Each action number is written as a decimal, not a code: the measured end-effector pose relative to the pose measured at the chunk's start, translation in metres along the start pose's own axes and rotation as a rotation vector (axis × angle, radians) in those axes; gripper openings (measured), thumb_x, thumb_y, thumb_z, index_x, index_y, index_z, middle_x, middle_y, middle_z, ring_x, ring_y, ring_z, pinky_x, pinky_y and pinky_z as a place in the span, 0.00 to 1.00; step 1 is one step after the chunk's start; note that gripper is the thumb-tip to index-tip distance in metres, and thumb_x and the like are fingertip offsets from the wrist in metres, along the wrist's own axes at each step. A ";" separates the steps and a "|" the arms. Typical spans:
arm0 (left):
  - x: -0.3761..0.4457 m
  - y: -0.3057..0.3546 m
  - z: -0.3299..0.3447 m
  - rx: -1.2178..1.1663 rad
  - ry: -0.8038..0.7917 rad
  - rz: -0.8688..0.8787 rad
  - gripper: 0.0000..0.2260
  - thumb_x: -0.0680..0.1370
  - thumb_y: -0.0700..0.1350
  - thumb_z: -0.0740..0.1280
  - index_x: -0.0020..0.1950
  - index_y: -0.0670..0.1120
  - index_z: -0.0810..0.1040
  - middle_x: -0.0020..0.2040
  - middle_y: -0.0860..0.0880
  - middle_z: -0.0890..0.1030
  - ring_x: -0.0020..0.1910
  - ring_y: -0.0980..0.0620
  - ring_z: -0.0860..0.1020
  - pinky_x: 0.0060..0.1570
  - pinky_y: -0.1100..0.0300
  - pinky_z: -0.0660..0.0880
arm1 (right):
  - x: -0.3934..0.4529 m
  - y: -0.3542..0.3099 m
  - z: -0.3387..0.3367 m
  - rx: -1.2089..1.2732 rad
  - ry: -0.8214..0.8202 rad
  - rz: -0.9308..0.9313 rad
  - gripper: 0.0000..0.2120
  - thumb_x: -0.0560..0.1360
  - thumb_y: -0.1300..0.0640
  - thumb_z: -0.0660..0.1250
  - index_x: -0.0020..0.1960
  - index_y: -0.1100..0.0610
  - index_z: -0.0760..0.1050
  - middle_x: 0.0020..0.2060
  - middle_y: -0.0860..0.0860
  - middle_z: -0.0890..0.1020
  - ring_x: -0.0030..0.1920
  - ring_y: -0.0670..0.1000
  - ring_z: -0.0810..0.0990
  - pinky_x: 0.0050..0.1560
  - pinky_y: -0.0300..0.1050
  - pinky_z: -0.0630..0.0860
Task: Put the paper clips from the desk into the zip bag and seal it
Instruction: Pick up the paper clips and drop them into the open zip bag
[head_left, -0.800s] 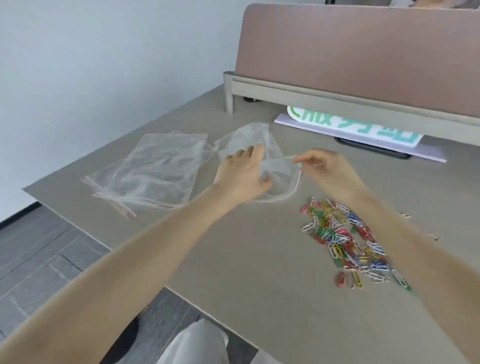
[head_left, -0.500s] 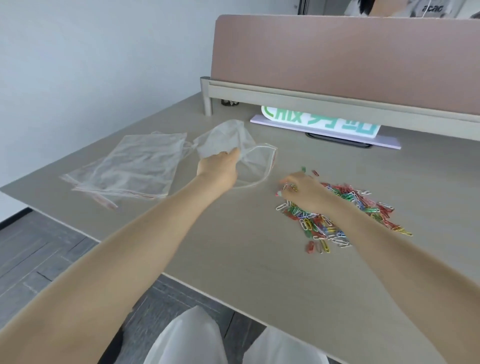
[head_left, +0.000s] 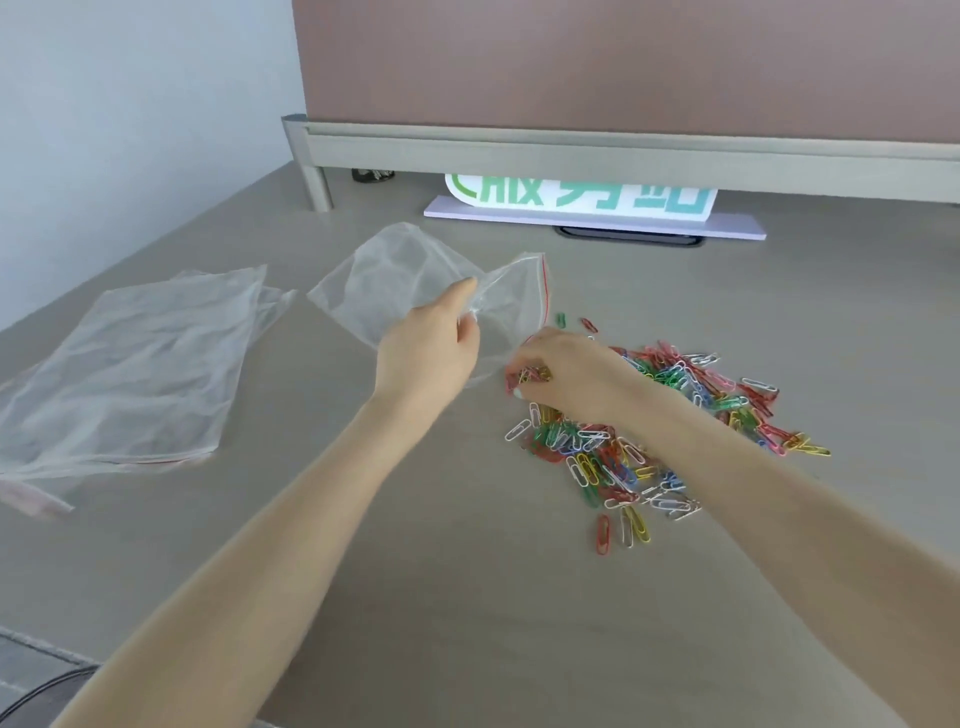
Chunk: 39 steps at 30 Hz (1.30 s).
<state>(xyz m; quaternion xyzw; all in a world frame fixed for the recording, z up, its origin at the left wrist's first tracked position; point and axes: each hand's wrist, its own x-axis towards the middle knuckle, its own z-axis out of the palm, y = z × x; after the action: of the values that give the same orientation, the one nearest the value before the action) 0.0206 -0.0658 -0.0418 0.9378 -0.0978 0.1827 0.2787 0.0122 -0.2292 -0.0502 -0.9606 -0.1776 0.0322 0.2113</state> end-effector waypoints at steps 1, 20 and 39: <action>0.000 0.002 0.003 -0.041 -0.011 -0.015 0.18 0.78 0.43 0.57 0.68 0.52 0.69 0.32 0.50 0.72 0.38 0.44 0.73 0.41 0.53 0.73 | 0.000 0.000 -0.002 -0.013 -0.004 0.000 0.07 0.72 0.53 0.64 0.46 0.44 0.79 0.53 0.49 0.76 0.56 0.52 0.73 0.59 0.53 0.71; -0.035 0.014 0.017 -0.232 -0.102 -0.034 0.18 0.77 0.44 0.60 0.66 0.54 0.72 0.24 0.51 0.68 0.27 0.55 0.69 0.30 0.61 0.65 | -0.015 -0.002 0.009 -0.039 0.160 0.202 0.08 0.72 0.59 0.64 0.48 0.52 0.79 0.50 0.52 0.78 0.49 0.55 0.77 0.44 0.44 0.70; -0.029 0.011 0.008 -0.272 -0.035 -0.040 0.17 0.76 0.43 0.61 0.64 0.55 0.73 0.26 0.57 0.70 0.29 0.56 0.68 0.32 0.61 0.65 | -0.019 0.001 -0.001 -0.041 0.177 0.163 0.11 0.71 0.63 0.61 0.49 0.55 0.79 0.48 0.53 0.81 0.48 0.57 0.78 0.47 0.49 0.76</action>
<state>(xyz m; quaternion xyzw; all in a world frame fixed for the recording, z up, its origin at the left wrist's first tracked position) -0.0067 -0.0773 -0.0539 0.8962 -0.1076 0.1456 0.4051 -0.0054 -0.2372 -0.0504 -0.9751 -0.0802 -0.0393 0.2031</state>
